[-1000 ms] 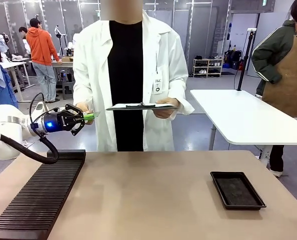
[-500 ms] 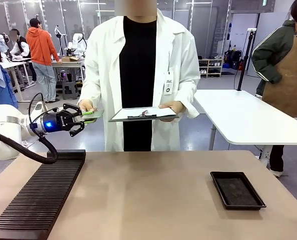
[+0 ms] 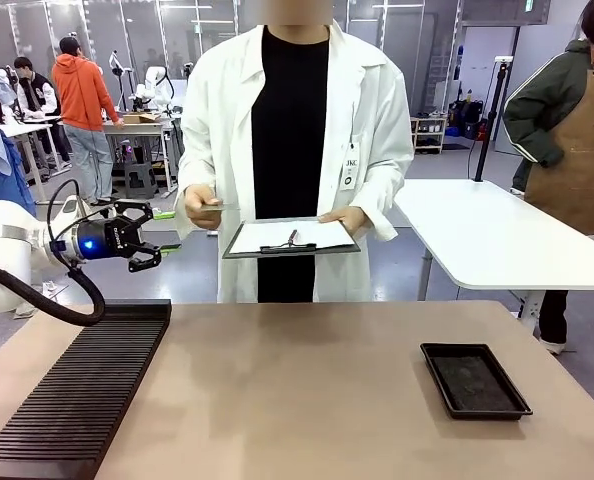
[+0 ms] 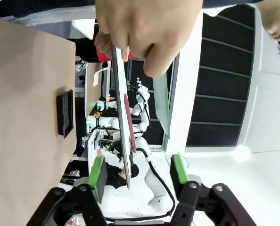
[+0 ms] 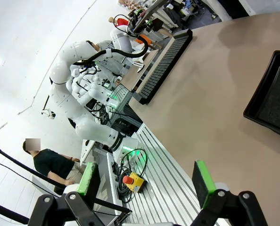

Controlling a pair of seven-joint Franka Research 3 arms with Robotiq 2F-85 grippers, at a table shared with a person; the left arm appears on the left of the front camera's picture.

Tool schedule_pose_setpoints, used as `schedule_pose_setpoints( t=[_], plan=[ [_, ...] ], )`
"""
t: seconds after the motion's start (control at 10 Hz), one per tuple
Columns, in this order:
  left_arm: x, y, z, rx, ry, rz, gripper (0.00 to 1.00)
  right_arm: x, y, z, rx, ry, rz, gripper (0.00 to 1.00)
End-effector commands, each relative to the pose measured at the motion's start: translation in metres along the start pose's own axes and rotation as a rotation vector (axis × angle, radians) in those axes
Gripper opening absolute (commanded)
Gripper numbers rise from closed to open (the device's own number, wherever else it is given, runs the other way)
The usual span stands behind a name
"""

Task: Inspect the PCB.
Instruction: Release the Blank PCB you were holding.

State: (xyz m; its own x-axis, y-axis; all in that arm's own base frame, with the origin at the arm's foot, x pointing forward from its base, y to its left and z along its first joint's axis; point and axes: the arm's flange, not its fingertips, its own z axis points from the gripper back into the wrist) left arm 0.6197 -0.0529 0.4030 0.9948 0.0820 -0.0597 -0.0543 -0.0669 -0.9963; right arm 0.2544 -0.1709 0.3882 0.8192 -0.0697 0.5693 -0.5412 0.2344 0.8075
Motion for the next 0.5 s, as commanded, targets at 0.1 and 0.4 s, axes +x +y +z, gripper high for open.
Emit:
schedule_pose_setpoints(
  t=[0.1, 0.4],
  plan=[
    [-0.0112, 0.0010, -0.0001, 0.011, 0.044, -0.036, 1.00, 0.0020, 0.0012, 0.0018, 0.007, -0.011, 0.018, 1.00],
    [-0.0171, -0.0030, 0.0023, 0.018, 0.056, -0.052, 1.00, 0.0020, 0.0012, 0.0018, 0.007, -0.011, 0.018, 1.00]
  ],
)
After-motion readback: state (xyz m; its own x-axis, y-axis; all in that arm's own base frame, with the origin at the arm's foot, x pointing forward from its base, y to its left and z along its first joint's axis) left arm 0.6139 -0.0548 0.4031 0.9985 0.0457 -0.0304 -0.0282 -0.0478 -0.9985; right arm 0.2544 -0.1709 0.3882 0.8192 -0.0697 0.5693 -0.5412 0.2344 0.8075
